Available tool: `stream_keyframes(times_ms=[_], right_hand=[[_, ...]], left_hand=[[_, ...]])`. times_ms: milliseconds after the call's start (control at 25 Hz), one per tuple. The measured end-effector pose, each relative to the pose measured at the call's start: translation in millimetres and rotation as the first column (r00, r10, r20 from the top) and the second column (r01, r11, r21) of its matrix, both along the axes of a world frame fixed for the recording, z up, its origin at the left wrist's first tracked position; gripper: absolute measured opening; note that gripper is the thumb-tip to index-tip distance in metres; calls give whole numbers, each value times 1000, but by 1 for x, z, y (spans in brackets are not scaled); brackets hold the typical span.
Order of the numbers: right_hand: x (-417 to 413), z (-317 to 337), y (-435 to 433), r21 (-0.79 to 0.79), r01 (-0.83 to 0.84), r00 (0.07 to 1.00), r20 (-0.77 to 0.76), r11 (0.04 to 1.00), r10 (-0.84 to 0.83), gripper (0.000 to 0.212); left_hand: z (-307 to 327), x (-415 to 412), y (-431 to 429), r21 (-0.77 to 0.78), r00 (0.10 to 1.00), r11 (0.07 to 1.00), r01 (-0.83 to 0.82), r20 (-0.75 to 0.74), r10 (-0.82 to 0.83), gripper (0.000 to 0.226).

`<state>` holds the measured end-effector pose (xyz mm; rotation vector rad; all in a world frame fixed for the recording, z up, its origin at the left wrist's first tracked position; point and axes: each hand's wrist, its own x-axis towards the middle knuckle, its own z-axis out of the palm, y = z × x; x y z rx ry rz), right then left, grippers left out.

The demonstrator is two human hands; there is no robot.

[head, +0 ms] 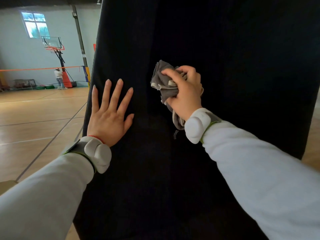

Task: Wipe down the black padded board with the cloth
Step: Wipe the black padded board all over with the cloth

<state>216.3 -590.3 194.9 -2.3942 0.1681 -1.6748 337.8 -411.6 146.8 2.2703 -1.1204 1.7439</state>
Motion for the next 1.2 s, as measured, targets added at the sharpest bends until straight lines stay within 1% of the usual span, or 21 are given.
stream_keyframes(times_ms=[120,280,400,480,520,560,640,720,760,840,920,1040,1120,1160,1200], right_hand=[[1,-27,1,-83,-32,999,-24,996,30,47],[-2,-71,8,-93,-73,989,-132,993,60,45],[-11,-101,13,-130,-120,958,-275,984,81,40],[-20,-92,6,-170,-178,928,-357,969,108,37],[-21,-79,3,-164,-180,936,-331,970,118,37],[-20,-62,-1,-131,-147,963,-246,980,111,38],[-15,-27,-6,-9,-80,995,-60,997,80,44],[-6,-15,-1,69,-26,1000,-7,997,27,48],[-4,-18,2,51,5,1000,2,999,-5,47],[1,-35,4,0,-15,1000,-7,1000,15,43],[0,-60,5,-25,-54,997,-53,998,52,38],[-3,-101,11,-50,-70,986,-153,996,61,38],[-11,-123,13,-112,-116,953,-292,987,79,33],[-18,-125,12,-144,-153,922,-377,978,89,30],[-23,-118,8,-163,-178,900,-426,970,94,29]], left_hand=[[-1,-1,0,3,1000,1000,2,1,-2,67],[0,-3,0,-7,1000,1000,5,-10,-6,67],[-9,-7,1,-21,999,1000,11,-49,-12,66],[-22,-8,4,-3,998,1000,16,-62,-17,66],[-27,-7,6,11,998,1000,19,-67,-18,66],[-30,-5,8,20,997,1000,21,-70,-19,66],[-32,-3,7,17,997,1000,20,-69,-18,66],[-33,-1,6,12,997,1000,20,-69,-19,66],[-32,-1,5,6,998,1000,22,-62,-22,66],[-34,0,5,2,998,1000,23,-53,-23,67],[-34,0,5,1,998,1000,26,-49,-26,67],[-34,0,7,-5,998,999,44,-45,-44,67],[-34,0,7,-5,997,998,57,-45,-57,66],[-34,0,7,-3,997,998,61,-46,-61,66],[-34,0,7,-2,997,998,62,-47,-62,66]])
